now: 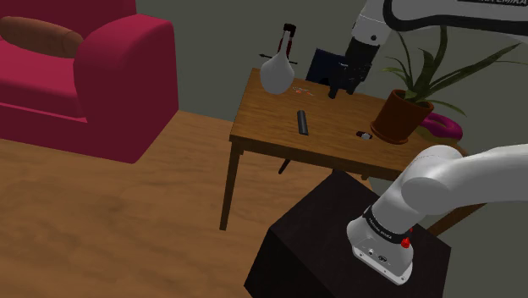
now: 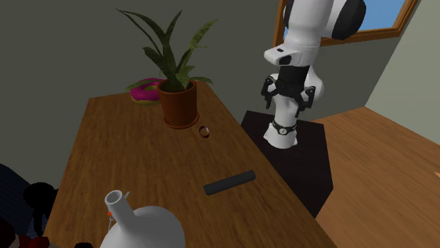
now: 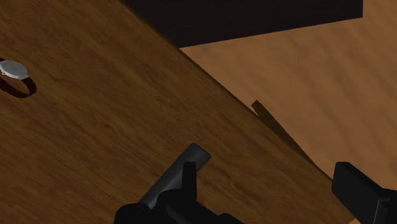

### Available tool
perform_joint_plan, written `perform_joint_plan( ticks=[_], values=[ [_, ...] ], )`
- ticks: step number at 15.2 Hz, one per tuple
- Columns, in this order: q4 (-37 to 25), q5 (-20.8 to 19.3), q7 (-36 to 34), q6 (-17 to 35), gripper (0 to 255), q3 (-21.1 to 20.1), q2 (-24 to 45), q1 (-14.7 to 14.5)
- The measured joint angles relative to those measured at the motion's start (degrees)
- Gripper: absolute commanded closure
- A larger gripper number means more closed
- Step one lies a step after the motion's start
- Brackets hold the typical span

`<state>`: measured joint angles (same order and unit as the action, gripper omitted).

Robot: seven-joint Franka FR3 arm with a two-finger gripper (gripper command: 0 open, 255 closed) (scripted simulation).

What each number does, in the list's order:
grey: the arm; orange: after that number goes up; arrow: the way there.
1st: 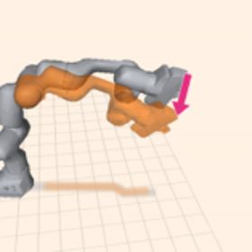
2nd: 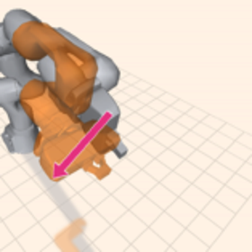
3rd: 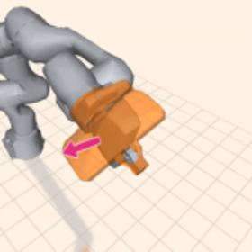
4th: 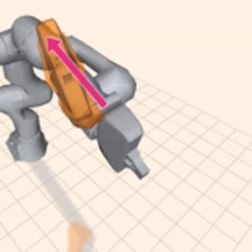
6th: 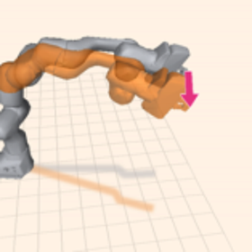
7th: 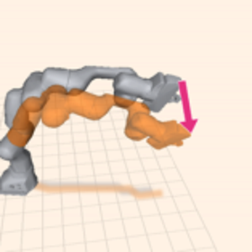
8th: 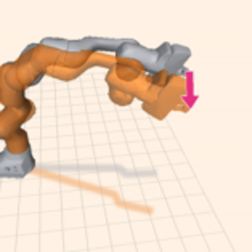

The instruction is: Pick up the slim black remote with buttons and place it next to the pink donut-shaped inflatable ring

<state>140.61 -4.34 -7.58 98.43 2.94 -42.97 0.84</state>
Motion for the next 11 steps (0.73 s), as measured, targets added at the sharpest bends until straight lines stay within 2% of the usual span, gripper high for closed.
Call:
perform_joint_plan(
  ticks=[3, 11],
  values=[
    [-0.43, 0.39, -1.28, 1.76, 0, 0.45, 2.86, 0.65],
    [-5.12, 3.64, -8.09, 10.37, 0, 4.03, 20.41, 4.25]
  ],
)
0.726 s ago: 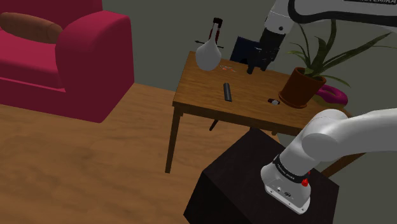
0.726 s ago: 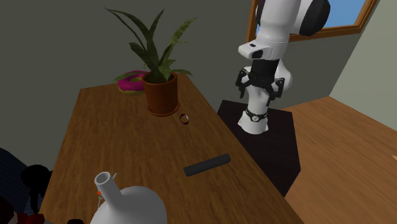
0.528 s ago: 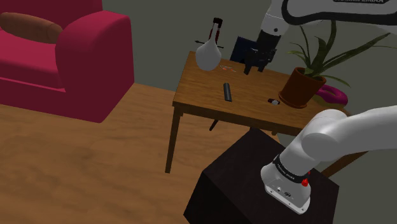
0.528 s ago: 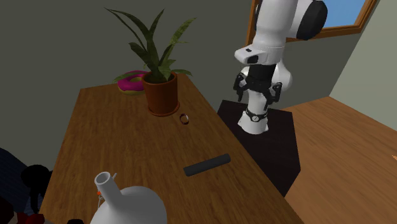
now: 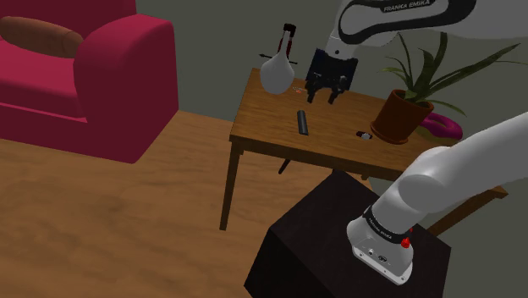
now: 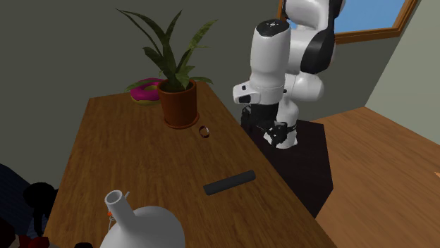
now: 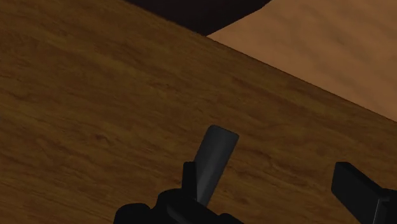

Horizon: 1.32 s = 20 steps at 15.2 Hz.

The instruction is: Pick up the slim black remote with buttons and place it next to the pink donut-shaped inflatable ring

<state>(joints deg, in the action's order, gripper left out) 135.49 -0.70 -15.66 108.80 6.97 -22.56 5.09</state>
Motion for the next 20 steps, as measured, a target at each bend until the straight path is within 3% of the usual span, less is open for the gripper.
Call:
perform_joint_plan(
  ticks=[11, 20],
  values=[
    [-10.38, 9.14, -5.81, 7.88, 0, 5.42, 24.73, 4.10],
    [-8.06, 11.43, -5.40, 13.85, 0, 5.34, 29.07, 4.22]
  ],
)
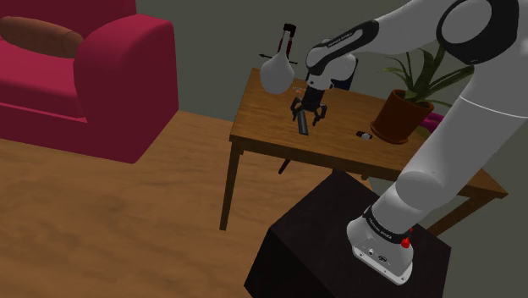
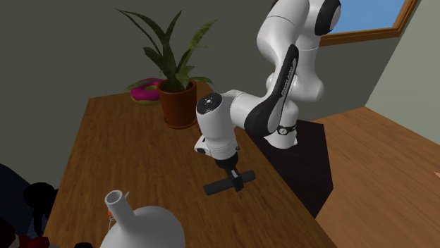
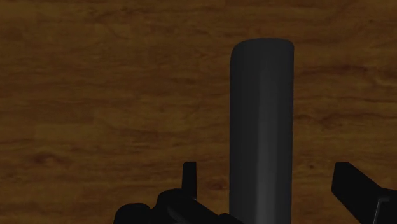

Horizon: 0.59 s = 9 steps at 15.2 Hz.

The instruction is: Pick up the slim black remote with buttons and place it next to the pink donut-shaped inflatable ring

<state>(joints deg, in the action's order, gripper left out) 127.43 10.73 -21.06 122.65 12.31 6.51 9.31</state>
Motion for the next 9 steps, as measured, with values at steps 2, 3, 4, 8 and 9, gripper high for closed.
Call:
perform_joint_plan(
  ticks=[2, 3, 4, 8, 9],
  values=[
    [0.04, 0.08, 0.04, 0.21, 0, -0.02, 0.17, 0.00],
    [0.04, 0.09, 0.06, 0.25, 0, -0.02, 0.19, 0.00],
    [0.04, 0.10, 0.06, 0.27, 0, -0.02, 0.21, 0.00],
    [-0.06, -0.10, 0.05, 0.02, 255, 0.20, -0.13, 0.16],
    [-0.02, -0.15, 0.09, 0.05, 255, 0.31, -0.30, 0.24]
  ],
)
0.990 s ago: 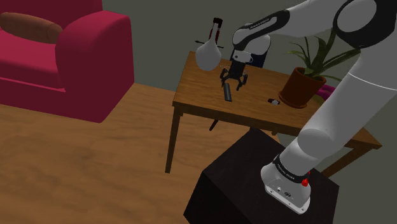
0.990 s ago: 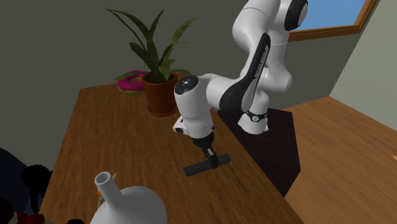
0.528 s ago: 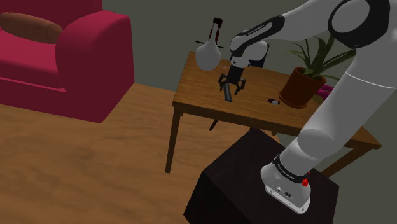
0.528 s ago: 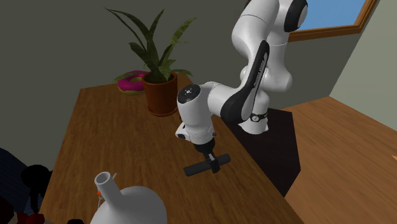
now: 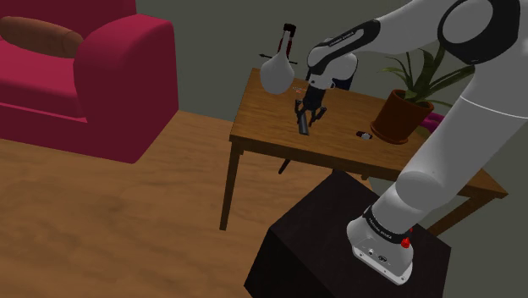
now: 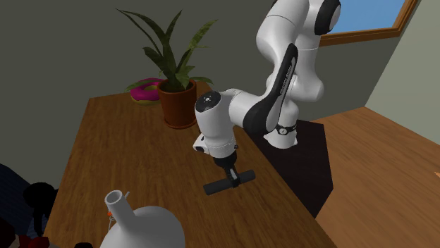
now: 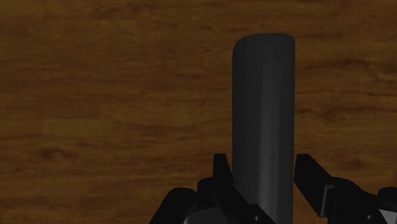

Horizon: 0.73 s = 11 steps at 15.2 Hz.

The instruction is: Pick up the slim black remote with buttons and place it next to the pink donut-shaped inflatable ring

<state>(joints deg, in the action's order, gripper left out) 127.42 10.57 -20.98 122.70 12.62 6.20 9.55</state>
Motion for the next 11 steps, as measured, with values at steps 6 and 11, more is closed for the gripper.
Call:
perform_joint_plan(
  ticks=[6, 11],
  values=[
    [-0.07, 0.14, 0.24, -0.03, 255, 0.05, 0.02, 0.08],
    [-0.68, -0.41, -0.63, -1.96, 255, -0.16, -1.06, -0.29]
  ],
)
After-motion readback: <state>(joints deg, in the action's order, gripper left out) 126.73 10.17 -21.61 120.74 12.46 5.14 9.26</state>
